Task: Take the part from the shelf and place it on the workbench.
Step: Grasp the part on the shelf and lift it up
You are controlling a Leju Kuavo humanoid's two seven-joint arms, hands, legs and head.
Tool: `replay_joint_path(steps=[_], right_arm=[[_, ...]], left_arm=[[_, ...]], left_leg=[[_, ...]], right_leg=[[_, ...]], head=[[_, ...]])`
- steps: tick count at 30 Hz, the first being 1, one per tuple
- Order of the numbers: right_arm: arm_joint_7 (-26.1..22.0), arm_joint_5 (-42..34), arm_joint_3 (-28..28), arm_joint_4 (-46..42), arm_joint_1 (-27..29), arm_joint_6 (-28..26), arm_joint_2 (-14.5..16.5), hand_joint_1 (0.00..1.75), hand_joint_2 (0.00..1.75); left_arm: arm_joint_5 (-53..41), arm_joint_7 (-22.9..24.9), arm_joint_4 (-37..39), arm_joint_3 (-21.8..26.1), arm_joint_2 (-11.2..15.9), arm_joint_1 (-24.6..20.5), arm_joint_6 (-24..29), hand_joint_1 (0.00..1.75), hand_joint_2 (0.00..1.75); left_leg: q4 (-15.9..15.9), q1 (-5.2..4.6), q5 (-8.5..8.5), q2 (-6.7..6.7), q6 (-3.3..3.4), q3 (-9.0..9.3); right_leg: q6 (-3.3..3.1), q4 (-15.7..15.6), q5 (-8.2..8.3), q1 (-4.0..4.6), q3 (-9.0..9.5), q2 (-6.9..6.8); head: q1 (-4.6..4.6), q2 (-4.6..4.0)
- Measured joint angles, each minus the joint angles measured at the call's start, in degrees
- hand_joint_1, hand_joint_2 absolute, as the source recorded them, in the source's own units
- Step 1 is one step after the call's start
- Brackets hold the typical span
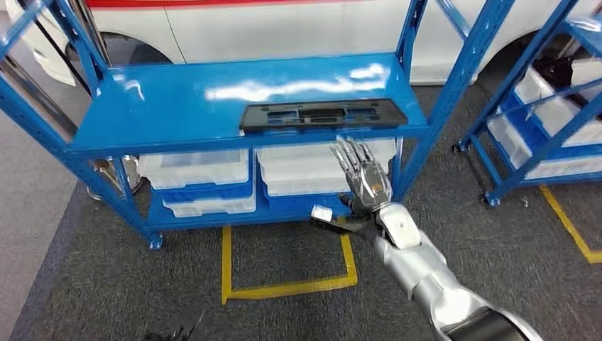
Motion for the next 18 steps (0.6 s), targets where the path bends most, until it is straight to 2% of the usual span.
replay_joint_path(steps=[2,4,5,7,8,9,10,12,13,14,16,18], right_arm=[[-0.1,-0.1,0.1,0.1,0.0,0.0,0.0,0.00,1.75],[-0.1,-0.2,0.1,0.1,-0.1,0.0,-0.1,0.00,1.75],[-0.1,-0.2,0.1,0.1,-0.2,0.0,-0.1,0.00,1.75],[-0.1,-0.2,0.1,0.2,-0.2,0.0,-0.1,0.00,1.75],[-0.1,-0.2,0.2,0.2,-0.2,0.0,-0.1,0.00,1.75],[-0.1,-0.2,0.3,0.2,-0.1,0.0,-0.1,0.00,1.75],[-0.1,-0.2,0.3,0.2,0.0,0.0,-0.1,0.00,1.75],[-0.1,-0.2,0.5,0.2,0.0,0.0,0.0,0.00,1.75],[-0.1,-0.3,0.6,0.2,-0.1,0.0,0.0,0.00,1.75],[-0.1,-0.3,0.6,0.2,-0.1,0.0,0.0,0.00,1.75],[0.0,-0.3,0.6,0.2,0.0,0.0,0.0,0.00,1.75],[0.0,-0.3,0.6,0.2,0.0,0.0,0.1,0.00,1.75]], left_arm=[[0.0,0.1,0.0,0.0,0.0,0.0,0.0,0.00,0.00],[-0.1,0.1,0.0,0.0,-0.1,0.0,0.0,0.00,0.00],[-0.1,0.1,0.0,0.0,-0.1,-0.1,0.0,0.00,0.00],[-0.1,0.1,0.0,0.0,-0.1,-0.1,0.0,0.00,0.00],[-0.1,0.1,0.0,0.0,-0.1,0.0,0.0,0.00,0.00],[-0.1,0.1,0.0,0.0,-0.1,0.1,0.0,0.00,0.00],[-0.1,0.1,0.0,0.0,-0.1,0.1,0.0,0.00,0.00],[-0.1,0.1,0.0,0.0,-0.1,0.2,0.0,0.00,0.00],[-0.1,0.1,0.0,0.0,-0.1,0.2,0.0,0.00,0.00],[-0.1,0.1,0.0,0.0,-0.1,0.2,0.0,0.00,0.00],[-0.1,0.1,0.0,0.0,0.0,0.2,0.1,0.00,0.00],[-0.1,0.1,0.0,0.0,0.1,0.1,0.1,0.00,0.00]], left_leg=[[0.1,0.09,-0.20,0.08,-0.56,-0.18],[2.2,0.23,-1.32,0.13,-0.87,-1.06],[5.0,0.23,-2.52,0.13,-0.96,-2.53],[13.4,0.07,-5.12,0.12,-0.95,-7.43],[16.8,-0.04,-5.60,0.12,-0.83,-9.86],[18.2,-0.15,-4.98,0.12,-0.60,-11.44],[17.2,-0.30,-3.08,0.10,-0.21,-11.82],[11.1,-0.68,1.97,0.04,0.73,-10.11],[8.6,-0.82,3.69,0.02,1.06,-9.22],[7.1,-0.90,4.60,0.01,1.25,-8.66],[5.7,-1.09,5.22,-0.01,1.58,-8.18],[3.3,-1.46,5.30,-0.02,2.10,-7.19]], right_leg=[[-1.37,0.2,-0.36,0.12,-0.30,0.13],[-2.30,0.0,-0.59,0.05,0.13,0.19],[-2.66,-0.2,-0.70,0.06,0.46,0.19],[-3.18,-0.3,-1.01,0.33,0.89,0.19],[-3.37,-0.3,-1.19,0.53,1.09,0.21],[-3.52,-0.3,-1.39,0.74,1.33,0.27],[-3.59,-0.3,-1.63,0.94,1.69,0.35],[-3.59,-0.3,-2.13,1.24,2.53,0.48],[-3.57,-0.3,-2.28,1.32,2.82,0.51],[-3.56,-0.3,-2.38,1.36,2.99,0.52],[-3.54,-0.4,-2.47,1.32,3.07,0.52],[-3.05,-0.6,-2.58,1.41,3.09,0.59]], head=[[-0.01,0.00],[-0.03,0.00],[-0.03,0.00],[-0.04,0.00],[-0.04,0.00],[-0.05,0.00],[-0.04,-0.01],[-0.04,-0.01],[-0.03,-0.01],[-0.03,0.00],[-0.02,0.00],[0.00,0.00]])
